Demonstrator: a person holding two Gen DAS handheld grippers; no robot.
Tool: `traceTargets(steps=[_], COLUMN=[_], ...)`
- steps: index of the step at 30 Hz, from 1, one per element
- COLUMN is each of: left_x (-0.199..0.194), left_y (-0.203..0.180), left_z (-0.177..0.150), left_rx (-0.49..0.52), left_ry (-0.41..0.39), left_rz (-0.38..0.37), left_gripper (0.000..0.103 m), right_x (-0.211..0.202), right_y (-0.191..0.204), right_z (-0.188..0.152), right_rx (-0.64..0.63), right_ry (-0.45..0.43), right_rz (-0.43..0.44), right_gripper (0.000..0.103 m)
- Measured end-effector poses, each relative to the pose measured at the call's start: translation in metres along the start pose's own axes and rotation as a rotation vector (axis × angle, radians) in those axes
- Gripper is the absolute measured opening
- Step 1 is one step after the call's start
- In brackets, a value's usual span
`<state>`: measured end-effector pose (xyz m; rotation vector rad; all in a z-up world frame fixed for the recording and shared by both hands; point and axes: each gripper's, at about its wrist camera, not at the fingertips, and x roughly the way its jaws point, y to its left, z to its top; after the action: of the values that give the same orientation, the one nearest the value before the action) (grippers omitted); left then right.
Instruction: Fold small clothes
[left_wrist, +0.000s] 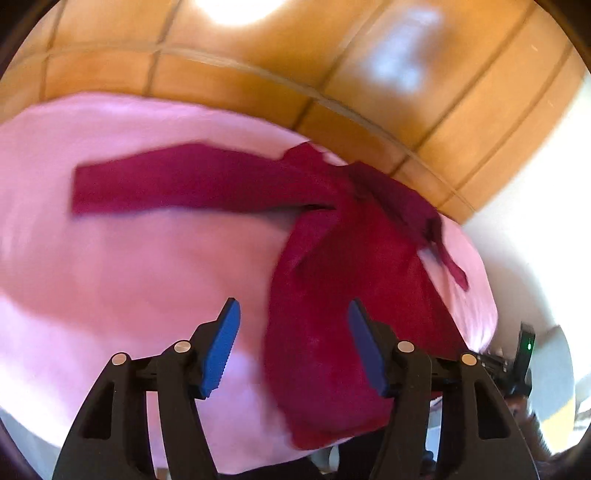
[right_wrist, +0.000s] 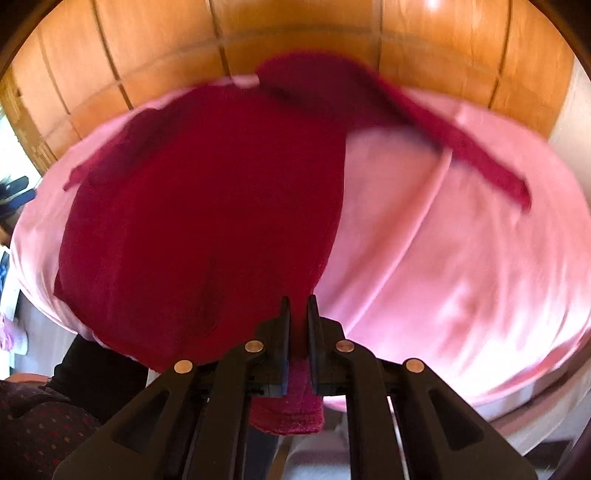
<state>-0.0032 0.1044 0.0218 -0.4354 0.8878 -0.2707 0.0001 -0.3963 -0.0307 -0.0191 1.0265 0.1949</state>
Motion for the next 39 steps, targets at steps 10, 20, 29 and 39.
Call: traceTargets(steps=[10, 20, 29, 39], left_x=[0.08, -0.005, 0.02, 0.051], left_y=[0.012, -0.005, 0.028, 0.01], left_z=[-0.033, -0.029, -0.061, -0.064], left_rx=[-0.054, 0.05, -0.058, 0.02], left_ry=[0.069, -0.007, 0.117, 0.155], left_rz=[-0.167, -0.369, -0.105, 0.006], left_gripper=[0.074, 0.0, 0.046, 0.012], right_x=[0.018, 0.008, 0.032, 0.006], right_y=[-0.022, -0.025, -0.015, 0.006], right_z=[0.0, 0.01, 0.005, 0.047], right_rx=[0.059, 0.075, 0.012, -0.035], right_ry=[0.027, -0.016, 0.05, -0.139], right_rz=[-0.09, -0.081, -0.14, -0.13], right_gripper=[0.007, 0.007, 0.018, 0.058])
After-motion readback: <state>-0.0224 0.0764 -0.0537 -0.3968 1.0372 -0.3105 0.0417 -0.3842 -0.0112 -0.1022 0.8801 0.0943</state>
